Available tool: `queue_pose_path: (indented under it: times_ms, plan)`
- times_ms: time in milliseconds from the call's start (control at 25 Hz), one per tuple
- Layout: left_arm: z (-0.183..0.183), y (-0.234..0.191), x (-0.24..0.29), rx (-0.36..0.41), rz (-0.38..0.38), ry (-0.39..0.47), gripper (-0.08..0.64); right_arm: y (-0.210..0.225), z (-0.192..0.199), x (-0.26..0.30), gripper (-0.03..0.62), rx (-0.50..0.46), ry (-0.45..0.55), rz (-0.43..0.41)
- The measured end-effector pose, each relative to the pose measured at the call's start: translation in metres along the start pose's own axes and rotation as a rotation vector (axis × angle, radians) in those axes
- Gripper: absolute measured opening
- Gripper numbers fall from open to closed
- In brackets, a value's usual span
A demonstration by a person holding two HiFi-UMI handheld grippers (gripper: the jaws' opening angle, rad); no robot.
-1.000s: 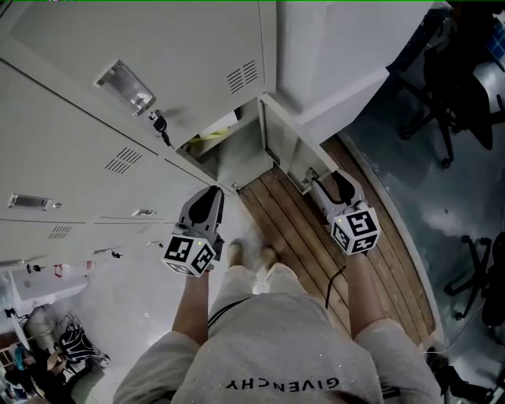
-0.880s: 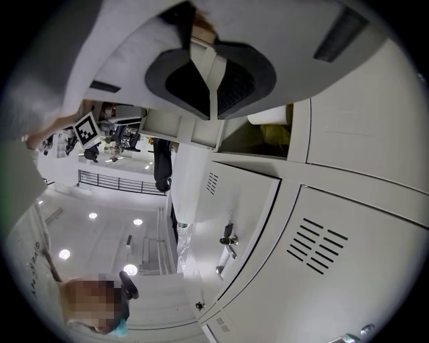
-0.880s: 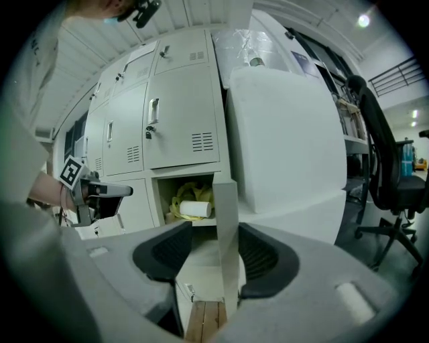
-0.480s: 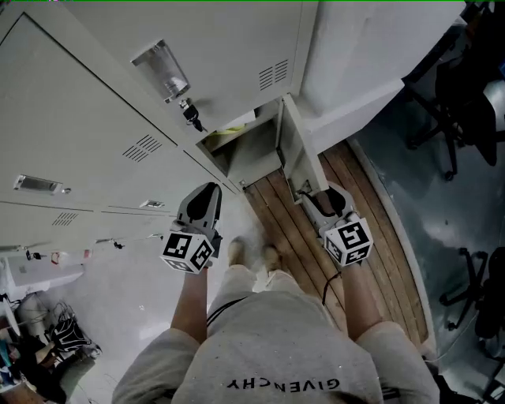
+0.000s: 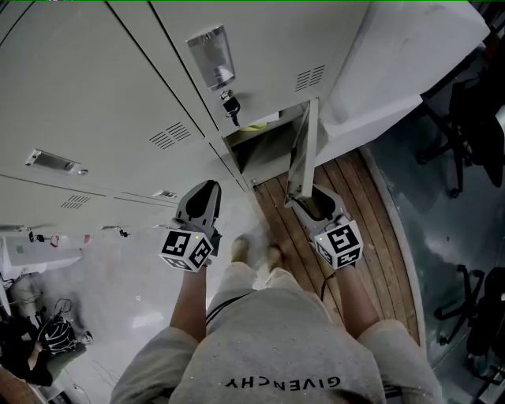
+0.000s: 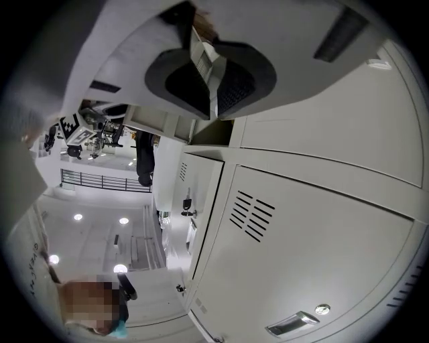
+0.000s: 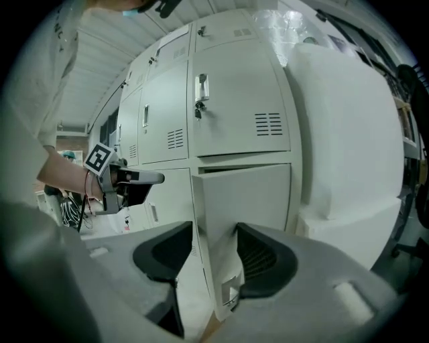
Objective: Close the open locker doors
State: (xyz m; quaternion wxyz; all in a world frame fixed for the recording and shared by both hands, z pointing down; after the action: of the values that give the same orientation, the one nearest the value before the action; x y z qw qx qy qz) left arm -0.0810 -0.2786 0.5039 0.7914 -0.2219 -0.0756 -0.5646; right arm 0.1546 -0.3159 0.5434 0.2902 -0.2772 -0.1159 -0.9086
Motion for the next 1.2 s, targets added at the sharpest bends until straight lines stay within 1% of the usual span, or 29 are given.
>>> queue_pose_path:
  times_ms: [160, 320, 640, 1200]
  plan:
    - [0.002, -0.014, -0.015, -0.012, -0.028, 0.007, 0.031, -0.012, -0.007, 0.018, 0.207, -0.014, -0.019, -0.019]
    - [0.004, -0.031, -0.032, -0.023, -0.063, 0.015, 0.031, -0.020, -0.016, 0.035, 0.204, 0.000, -0.013, -0.036]
    - [0.007, -0.062, -0.068, -0.039, -0.143, 0.035, 0.031, -0.035, -0.031, 0.068, 0.204, -0.002, -0.015, -0.061]
    - [0.017, -0.093, -0.109, -0.077, -0.230, 0.052, 0.031, -0.045, -0.063, 0.125, 0.204, -0.020, -0.028, -0.096]
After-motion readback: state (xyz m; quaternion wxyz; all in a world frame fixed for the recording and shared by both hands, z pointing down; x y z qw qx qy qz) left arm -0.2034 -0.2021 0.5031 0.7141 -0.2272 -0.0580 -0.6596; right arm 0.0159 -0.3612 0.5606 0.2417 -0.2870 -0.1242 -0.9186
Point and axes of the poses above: the fingertips, and each gripper's own axes: x forward along the fingers, y to its right, z out of its underside, the point moved 4 cm from there along -x, backward along the fingers, and after that the axes turned 14 degrees about -y, right-handed, at the moved point
